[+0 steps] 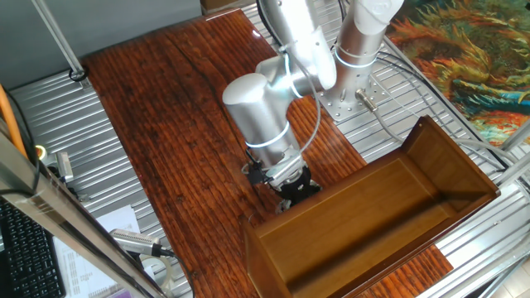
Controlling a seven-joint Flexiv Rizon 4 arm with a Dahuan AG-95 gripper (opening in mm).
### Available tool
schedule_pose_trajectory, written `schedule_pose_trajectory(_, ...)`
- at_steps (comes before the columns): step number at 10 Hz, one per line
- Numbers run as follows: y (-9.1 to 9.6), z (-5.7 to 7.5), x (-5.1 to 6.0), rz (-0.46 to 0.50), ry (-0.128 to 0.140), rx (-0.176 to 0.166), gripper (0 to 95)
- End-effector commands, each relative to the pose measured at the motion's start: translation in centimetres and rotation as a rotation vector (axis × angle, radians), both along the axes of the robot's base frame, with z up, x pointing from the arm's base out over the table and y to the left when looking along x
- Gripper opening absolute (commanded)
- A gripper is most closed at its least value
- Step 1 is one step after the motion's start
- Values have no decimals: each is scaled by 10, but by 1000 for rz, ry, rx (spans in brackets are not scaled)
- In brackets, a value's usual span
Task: Take the object down from the shelf
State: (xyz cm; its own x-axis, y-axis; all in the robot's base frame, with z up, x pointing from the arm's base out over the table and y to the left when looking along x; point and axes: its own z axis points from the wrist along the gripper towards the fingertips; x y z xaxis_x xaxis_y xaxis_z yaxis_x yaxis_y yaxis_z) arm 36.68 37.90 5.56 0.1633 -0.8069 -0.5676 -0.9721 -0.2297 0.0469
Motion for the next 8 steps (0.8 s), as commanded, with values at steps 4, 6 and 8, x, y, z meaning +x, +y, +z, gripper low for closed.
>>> schedule_pose_trajectory(4,10,-1,-2,-5,-10,40,760)
schedule_pose_trajectory(6,15,-1,-3,-14,-14,50,760)
schedule_pose_trajectory(8,17,-2,-4,-11,-23,55,760)
